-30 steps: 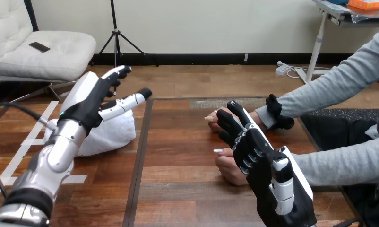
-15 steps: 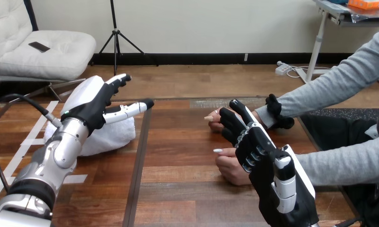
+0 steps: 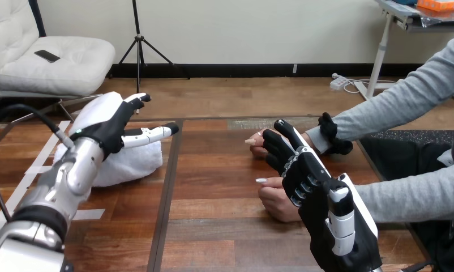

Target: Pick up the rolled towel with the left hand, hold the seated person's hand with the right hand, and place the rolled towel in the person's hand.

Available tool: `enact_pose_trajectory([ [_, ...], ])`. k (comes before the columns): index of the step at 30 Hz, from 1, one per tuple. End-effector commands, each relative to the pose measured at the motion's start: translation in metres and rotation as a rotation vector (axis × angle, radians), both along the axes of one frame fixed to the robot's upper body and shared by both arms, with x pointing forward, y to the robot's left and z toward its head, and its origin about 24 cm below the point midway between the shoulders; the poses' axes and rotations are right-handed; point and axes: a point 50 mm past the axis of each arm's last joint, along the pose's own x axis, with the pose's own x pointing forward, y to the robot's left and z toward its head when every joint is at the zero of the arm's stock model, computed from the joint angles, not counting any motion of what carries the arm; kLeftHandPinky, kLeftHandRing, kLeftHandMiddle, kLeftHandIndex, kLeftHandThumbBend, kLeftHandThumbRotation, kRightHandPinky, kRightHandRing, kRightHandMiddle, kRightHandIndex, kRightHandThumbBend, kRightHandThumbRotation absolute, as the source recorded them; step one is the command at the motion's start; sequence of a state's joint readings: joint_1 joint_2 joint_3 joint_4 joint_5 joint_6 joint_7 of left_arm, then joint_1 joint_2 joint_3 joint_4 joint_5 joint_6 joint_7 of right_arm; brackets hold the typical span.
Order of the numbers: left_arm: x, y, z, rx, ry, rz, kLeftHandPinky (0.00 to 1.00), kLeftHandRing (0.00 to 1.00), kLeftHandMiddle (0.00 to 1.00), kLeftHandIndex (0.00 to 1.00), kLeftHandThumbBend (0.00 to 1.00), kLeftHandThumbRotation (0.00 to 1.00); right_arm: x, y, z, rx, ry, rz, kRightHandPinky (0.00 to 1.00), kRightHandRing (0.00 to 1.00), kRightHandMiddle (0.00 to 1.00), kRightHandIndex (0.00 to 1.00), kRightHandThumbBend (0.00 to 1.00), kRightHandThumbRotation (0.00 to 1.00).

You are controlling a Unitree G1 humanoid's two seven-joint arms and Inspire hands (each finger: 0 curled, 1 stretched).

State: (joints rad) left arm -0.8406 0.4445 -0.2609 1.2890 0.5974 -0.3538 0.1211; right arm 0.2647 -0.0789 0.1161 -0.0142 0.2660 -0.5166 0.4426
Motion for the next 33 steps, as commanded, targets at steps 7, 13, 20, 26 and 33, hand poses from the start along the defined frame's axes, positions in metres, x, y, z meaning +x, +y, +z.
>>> enact_pose_trajectory([
  [7, 0.021, -0.004, 0.037, 0.07, -0.059, 0.028, 0.77, 0.88, 0.9, 0.91, 0.67, 0.75, 0.011, 0.001, 0.016, 0.018, -0.095, -0.011, 1.0, 0.96, 0.94, 0.95, 0.93, 1.0],
  [13, 0.021, -0.003, 0.035, 0.075, -0.044, 0.058, 0.78, 0.89, 0.91, 0.91, 0.68, 0.76, 0.01, 0.001, 0.016, 0.017, -0.097, -0.015, 1.0, 0.96, 0.94, 0.95, 0.93, 1.0],
  [20, 0.021, 0.0, 0.031, 0.096, -0.015, 0.099, 0.79, 0.91, 0.93, 0.93, 0.66, 0.76, 0.01, 0.001, 0.017, 0.024, -0.096, -0.016, 1.0, 0.96, 0.94, 0.94, 0.93, 1.0],
  [26, 0.02, 0.002, 0.029, 0.115, -0.003, 0.119, 0.81, 0.93, 0.95, 0.95, 0.65, 0.76, 0.009, 0.0, 0.017, 0.024, -0.097, -0.017, 1.0, 0.95, 0.93, 0.94, 0.93, 1.0],
  [33, 0.019, 0.004, 0.027, 0.164, 0.006, 0.133, 0.84, 0.94, 0.95, 0.95, 0.67, 0.77, 0.008, -0.001, 0.017, 0.02, -0.095, -0.019, 1.0, 0.95, 0.93, 0.94, 0.93, 1.0],
])
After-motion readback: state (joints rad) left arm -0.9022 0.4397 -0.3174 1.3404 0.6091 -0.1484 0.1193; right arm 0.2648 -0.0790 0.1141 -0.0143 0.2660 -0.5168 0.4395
